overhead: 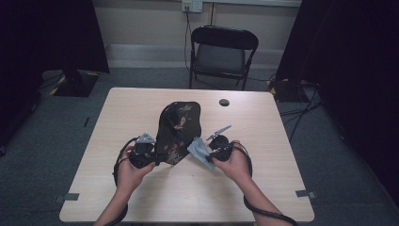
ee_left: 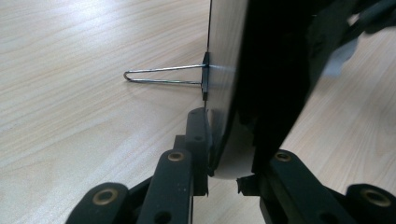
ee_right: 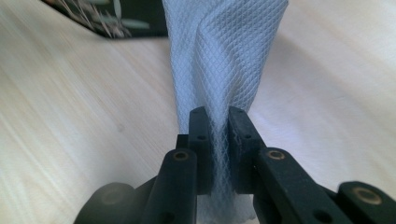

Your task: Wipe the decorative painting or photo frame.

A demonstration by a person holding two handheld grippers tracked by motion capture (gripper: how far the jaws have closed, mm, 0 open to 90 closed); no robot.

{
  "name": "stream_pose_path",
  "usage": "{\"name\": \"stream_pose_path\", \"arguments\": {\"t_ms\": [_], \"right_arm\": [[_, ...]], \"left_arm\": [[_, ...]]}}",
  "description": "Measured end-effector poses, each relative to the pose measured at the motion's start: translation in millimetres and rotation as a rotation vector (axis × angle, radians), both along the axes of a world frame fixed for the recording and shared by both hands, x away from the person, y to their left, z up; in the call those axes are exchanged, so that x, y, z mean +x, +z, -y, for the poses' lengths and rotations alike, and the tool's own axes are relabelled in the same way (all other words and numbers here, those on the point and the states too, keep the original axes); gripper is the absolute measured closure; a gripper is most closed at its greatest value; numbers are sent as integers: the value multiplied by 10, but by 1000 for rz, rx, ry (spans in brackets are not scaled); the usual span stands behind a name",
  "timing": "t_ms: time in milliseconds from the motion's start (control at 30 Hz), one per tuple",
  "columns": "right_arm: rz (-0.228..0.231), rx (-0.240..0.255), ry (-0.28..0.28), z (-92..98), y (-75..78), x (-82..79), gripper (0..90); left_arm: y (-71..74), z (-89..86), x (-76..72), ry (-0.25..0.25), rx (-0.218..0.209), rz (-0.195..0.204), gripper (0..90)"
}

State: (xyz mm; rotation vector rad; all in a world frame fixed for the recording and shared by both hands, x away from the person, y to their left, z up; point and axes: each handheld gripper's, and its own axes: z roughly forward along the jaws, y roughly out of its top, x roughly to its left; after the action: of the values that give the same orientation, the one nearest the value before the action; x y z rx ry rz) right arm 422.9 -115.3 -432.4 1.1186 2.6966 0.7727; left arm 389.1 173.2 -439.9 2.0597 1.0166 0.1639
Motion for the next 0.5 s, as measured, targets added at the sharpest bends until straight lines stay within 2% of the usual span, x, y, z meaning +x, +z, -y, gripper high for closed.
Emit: {"name": "stream_pose_path", "arguments": {"t_ms": [267,500], "right_arm": [[109,20,14,110,600,-50,821],[218,49,29,47,1157,-60,820]], "left_arm": [[-2,3,-2,7,-2,1,783],[-2,8,-6,8,-1,3,783]]}}
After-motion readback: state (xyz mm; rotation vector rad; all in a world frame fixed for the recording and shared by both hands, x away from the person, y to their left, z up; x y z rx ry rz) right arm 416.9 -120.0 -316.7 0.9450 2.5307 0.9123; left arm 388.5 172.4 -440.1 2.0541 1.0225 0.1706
